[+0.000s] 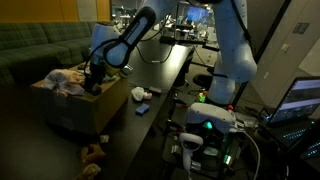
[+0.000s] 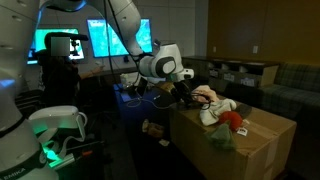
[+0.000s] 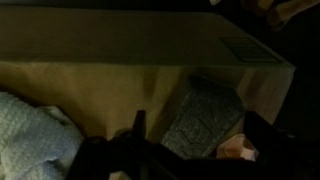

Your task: Pick up all the objects that are on the box and put them on the table, then pick up the objects that are on the table and put them on the box

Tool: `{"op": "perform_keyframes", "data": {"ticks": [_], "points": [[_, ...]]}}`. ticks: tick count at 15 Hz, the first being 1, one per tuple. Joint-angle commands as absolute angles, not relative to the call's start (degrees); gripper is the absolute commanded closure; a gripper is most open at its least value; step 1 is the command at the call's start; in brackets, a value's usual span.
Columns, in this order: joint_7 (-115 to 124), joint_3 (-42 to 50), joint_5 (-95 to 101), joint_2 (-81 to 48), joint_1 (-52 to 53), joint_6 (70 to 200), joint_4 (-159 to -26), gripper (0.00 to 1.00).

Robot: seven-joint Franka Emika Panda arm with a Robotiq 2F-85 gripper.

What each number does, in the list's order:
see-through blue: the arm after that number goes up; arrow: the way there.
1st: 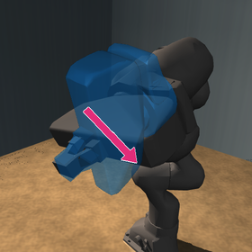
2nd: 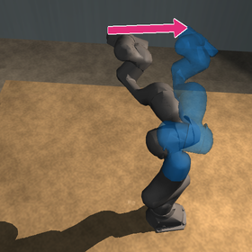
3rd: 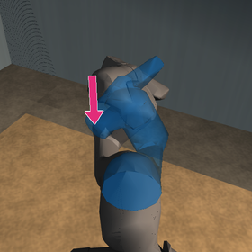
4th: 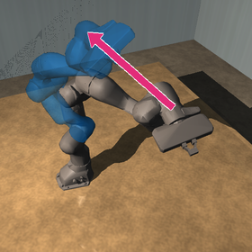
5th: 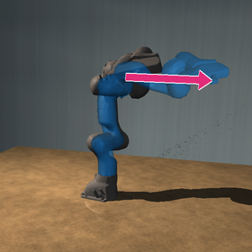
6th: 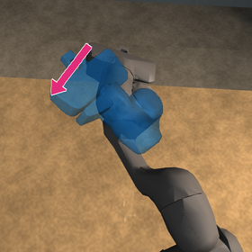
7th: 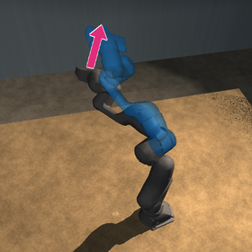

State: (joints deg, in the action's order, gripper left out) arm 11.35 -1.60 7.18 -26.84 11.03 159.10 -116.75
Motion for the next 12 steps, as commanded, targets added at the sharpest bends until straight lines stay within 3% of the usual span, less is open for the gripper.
{"op": "perform_keyframes", "data": {"ticks": [1, 4, 6, 8, 11, 12], "points": [[10.51, -1.17, 6.45, -28.31, 11.01, 159.32, -115.08, 0.0], [10.41, -1.12, 6.63, -28.31, 11.1, 159.24, -115.39, 0.0], [10.36, -1.14, 6.63, -28.22, 11.13, 159.2, -115.51, 0.26], [10.47, -0.99, 6.79, -28.16, 11.24, 159.3, -115.68, 0.44], [10.62, -0.76, 7.0, -27.75, 11.35, 159.26, -116.04, 0.66], [10.57, -0.67, 7.13, -27.39, 11.37, 159.16, -116.43, 0.68]]}}
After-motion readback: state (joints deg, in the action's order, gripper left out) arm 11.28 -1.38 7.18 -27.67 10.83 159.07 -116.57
